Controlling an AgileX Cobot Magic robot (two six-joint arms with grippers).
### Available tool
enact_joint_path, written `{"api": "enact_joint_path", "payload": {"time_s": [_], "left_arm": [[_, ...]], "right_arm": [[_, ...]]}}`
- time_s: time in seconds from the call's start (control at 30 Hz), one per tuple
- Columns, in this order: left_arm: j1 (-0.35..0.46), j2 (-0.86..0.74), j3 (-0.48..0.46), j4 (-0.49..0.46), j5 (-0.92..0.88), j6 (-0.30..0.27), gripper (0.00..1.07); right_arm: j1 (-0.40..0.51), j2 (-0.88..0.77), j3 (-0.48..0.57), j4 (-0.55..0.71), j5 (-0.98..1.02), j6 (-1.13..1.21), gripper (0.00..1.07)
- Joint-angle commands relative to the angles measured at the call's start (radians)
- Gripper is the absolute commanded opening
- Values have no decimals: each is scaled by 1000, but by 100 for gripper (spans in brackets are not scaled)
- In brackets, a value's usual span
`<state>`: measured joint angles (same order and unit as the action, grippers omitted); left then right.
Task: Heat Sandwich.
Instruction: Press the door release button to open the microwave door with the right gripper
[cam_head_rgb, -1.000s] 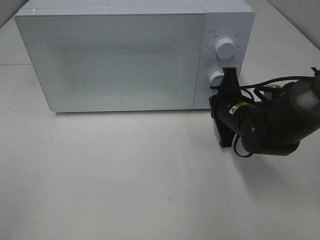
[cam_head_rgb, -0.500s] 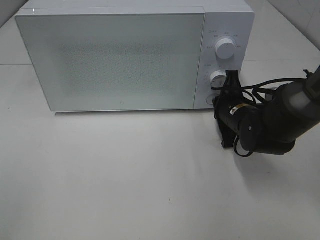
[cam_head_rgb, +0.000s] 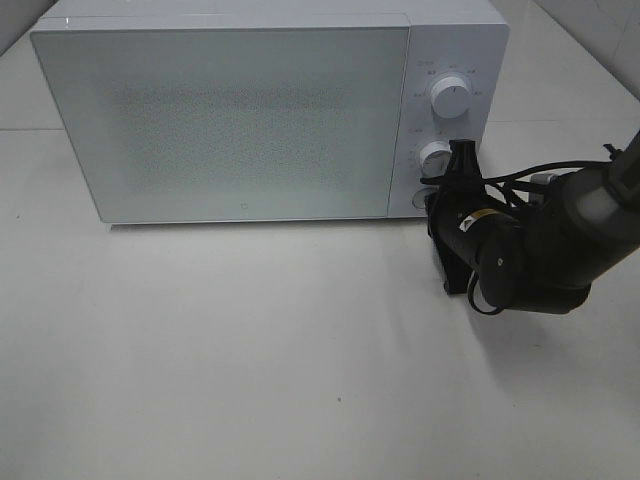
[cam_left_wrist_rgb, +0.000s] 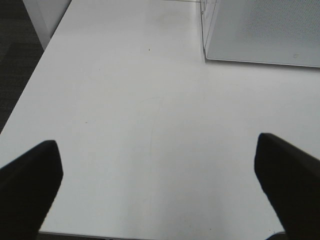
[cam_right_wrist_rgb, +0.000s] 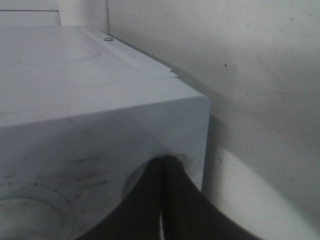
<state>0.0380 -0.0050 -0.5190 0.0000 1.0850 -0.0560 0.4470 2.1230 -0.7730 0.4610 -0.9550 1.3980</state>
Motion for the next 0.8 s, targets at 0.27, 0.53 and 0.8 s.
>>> {"api": "enact_joint_path", "payload": {"time_s": [0.27, 0.53, 0.8], "left_arm": [[2, -16, 2, -10, -14, -2, 100], [2, -16, 2, -10, -14, -2, 100], [2, -16, 2, -10, -14, -2, 100]], "right_arm": [[-11, -2, -104, -9, -146, -21, 0], [-28, 5, -171, -11, -216, -23, 0], [-28, 20, -200, -10, -225, -23, 0]]}}
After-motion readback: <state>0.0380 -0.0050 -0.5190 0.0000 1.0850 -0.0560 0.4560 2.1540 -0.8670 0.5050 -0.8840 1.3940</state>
